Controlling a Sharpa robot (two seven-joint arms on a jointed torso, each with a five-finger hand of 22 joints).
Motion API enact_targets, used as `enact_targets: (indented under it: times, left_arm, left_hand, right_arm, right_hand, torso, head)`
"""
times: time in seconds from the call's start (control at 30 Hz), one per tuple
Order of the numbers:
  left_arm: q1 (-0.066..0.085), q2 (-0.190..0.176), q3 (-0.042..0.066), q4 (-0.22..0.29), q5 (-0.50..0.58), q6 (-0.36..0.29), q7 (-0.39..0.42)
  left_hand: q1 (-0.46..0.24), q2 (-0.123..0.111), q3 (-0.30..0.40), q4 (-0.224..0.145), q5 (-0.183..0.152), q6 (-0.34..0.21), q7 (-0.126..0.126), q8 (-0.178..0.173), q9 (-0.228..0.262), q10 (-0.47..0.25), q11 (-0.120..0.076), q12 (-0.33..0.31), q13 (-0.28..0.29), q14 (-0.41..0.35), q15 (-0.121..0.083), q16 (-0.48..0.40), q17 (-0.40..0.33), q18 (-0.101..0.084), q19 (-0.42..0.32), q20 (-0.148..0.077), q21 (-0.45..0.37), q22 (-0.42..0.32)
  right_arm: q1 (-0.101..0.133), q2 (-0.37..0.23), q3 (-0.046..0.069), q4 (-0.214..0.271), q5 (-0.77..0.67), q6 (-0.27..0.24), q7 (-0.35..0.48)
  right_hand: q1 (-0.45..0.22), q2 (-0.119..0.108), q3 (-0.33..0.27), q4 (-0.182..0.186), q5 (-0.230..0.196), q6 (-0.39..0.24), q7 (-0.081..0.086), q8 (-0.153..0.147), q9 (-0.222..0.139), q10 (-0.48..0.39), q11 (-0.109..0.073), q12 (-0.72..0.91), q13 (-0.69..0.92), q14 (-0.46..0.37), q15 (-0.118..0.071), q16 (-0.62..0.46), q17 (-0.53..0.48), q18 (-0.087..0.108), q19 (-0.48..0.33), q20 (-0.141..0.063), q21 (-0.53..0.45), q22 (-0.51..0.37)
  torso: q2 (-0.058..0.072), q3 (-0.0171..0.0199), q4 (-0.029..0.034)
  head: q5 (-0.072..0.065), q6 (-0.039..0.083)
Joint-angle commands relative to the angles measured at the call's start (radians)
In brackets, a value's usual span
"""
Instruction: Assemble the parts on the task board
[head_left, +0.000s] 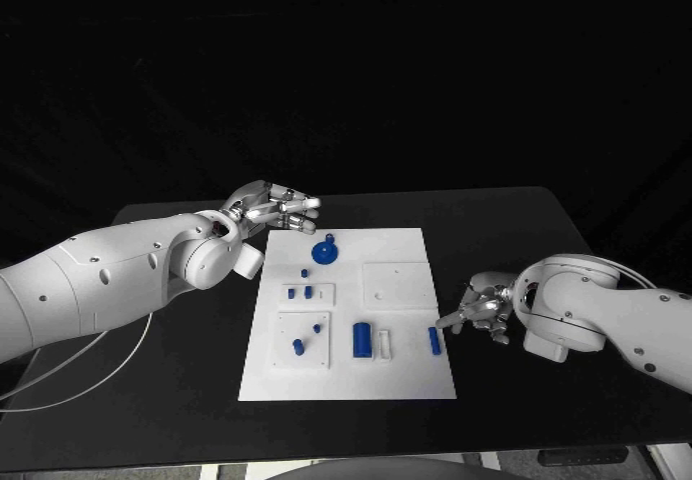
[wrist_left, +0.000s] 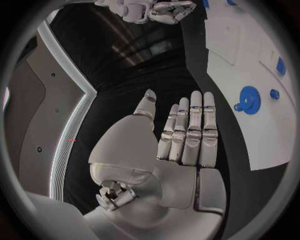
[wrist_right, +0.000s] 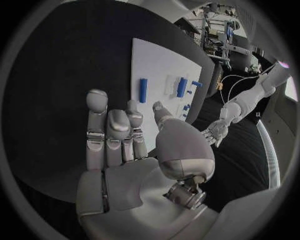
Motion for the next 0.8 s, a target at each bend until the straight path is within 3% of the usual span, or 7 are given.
enact_targets:
  times: [0.03, 0.1, 0.17, 0.3, 0.33, 0.4, 0.8]
  left_arm:
    - [0.0, 0.001, 0.0, 0.003, -0.005, 0.005, 0.01]
    - [0.0, 0.001, 0.0, 0.003, -0.005, 0.007, 0.009]
    - [0.0, 0.001, 0.0, 0.002, -0.005, 0.008, 0.009]
    - [0.0, 0.002, 0.0, 0.002, -0.005, 0.009, 0.009]
    - [0.0, 0.002, 0.0, 0.002, -0.005, 0.01, 0.009]
    - [0.0, 0.001, 0.0, 0.002, -0.005, 0.01, 0.008]
    - [0.0, -0.001, 0.0, 0.003, -0.005, 0.018, 0.007]
  left_hand:
    - [0.0, 0.009, -0.006, 0.001, 0.002, 0.008, 0.001, 0.003, -0.001, 0.001, 0.002, 0.001, 0.001, 0.004, 0.0, -0.002, -0.001, -0.004, 0.003, -0.002, 0.005, -0.001]
    - [-0.001, 0.01, -0.007, 0.002, 0.001, 0.008, 0.002, 0.003, -0.001, 0.0, 0.002, 0.002, 0.001, 0.004, 0.0, -0.002, -0.001, -0.004, 0.002, -0.002, 0.005, -0.001]
    - [-0.001, 0.01, -0.007, 0.002, 0.001, 0.008, 0.002, 0.003, -0.001, 0.0, 0.002, 0.002, 0.001, 0.004, 0.0, -0.002, -0.001, -0.004, 0.002, -0.002, 0.005, -0.001]
    - [-0.001, 0.01, -0.007, 0.002, 0.001, 0.008, 0.002, 0.003, -0.001, 0.0, 0.002, 0.002, 0.001, 0.004, 0.0, -0.002, -0.001, -0.004, 0.002, -0.002, 0.005, -0.001]
    - [-0.001, 0.01, -0.007, 0.002, 0.001, 0.008, 0.002, 0.003, -0.001, 0.0, 0.002, 0.002, 0.001, 0.004, 0.0, -0.002, -0.001, -0.004, 0.002, -0.002, 0.005, -0.001]
    - [-0.001, 0.01, -0.007, 0.002, 0.001, 0.008, 0.002, 0.003, -0.001, 0.0, 0.002, 0.002, 0.001, 0.004, 0.0, -0.002, -0.001, -0.004, 0.002, -0.002, 0.005, -0.001]
    - [-0.003, 0.012, -0.007, 0.004, 0.001, 0.006, 0.002, 0.003, -0.001, -0.001, 0.002, 0.002, 0.002, 0.002, 0.001, -0.002, -0.002, -0.004, 0.001, -0.001, 0.004, -0.001]
  right_arm:
    - [-0.001, 0.014, -0.008, -0.007, -0.063, -0.013, -0.038]
    - [-0.001, 0.026, -0.016, -0.013, -0.072, -0.003, -0.038]
    - [-0.001, 0.036, -0.024, -0.02, -0.081, 0.008, -0.039]
    - [-0.002, 0.051, -0.044, -0.032, -0.092, 0.026, -0.04]
    - [-0.003, 0.055, -0.047, -0.034, -0.094, 0.03, -0.04]
    - [-0.006, 0.059, -0.052, -0.038, -0.099, 0.036, -0.04]
    - [-0.011, 0.08, -0.063, -0.064, -0.145, 0.046, -0.042]
  right_hand:
    - [-0.012, -0.032, 0.011, 0.027, -0.006, -0.001, 0.002, 0.003, -0.005, 0.001, 0.004, -0.005, -0.001, 0.0, 0.001, 0.001, 0.002, -0.007, 0.045, -0.002, -0.005, 0.0]
    - [-0.018, -0.067, 0.028, 0.062, -0.006, -0.01, 0.004, 0.002, -0.011, -0.002, 0.005, -0.012, -0.005, 0.0, 0.0, 0.0, 0.002, -0.008, 0.045, -0.003, -0.009, -0.001]
    - [-0.025, -0.078, 0.01, 0.079, -0.006, -0.035, 0.011, 0.0, -0.022, -0.011, 0.009, -0.024, -0.013, -0.002, 0.003, -0.006, -0.001, -0.008, 0.042, -0.002, -0.022, -0.004]
    - [-0.008, -0.061, -0.056, 0.091, -0.006, -0.052, 0.019, 0.003, -0.053, -0.02, 0.015, -0.038, -0.022, -0.003, 0.007, -0.016, -0.004, -0.003, 0.042, 0.003, -0.04, -0.011]
    - [0.005, -0.054, -0.083, 0.102, -0.006, -0.047, 0.019, 0.003, -0.079, -0.02, 0.015, -0.039, -0.023, -0.001, 0.007, -0.02, 0.0, -0.001, 0.043, 0.004, -0.047, -0.015]
    - [0.004, -0.054, -0.084, 0.102, -0.006, -0.047, 0.019, 0.003, -0.079, -0.02, 0.015, -0.039, -0.023, -0.001, 0.007, -0.021, 0.0, -0.001, 0.043, 0.004, -0.047, -0.015]
    - [0.01, -0.034, -0.087, 0.076, -0.006, -0.027, 0.013, 0.003, -0.089, -0.017, 0.012, -0.037, -0.021, 0.001, 0.004, -0.026, 0.008, -0.004, 0.044, 0.001, -0.046, -0.014]
  torso:
    - [0.0, 0.0003, 0.001]
    - [0.0, 0.0007, 0.0008]
    - [0.001, 0.0006, 0.0]
    - [0.0, 0.0014, 0.0001]
    - [0.0, 0.0021, 0.0]
    - [0.001, 0.0022, 0.0006]
    - [0.001, 0.0024, -0.0012]
  head:
    - [0.003, -0.002]
    - [0.005, -0.004]
    - [0.008, -0.005]
    - [0.014, -0.008]
    - [0.015, -0.008]
    - [0.015, -0.01]
    - [0.017, -0.012]
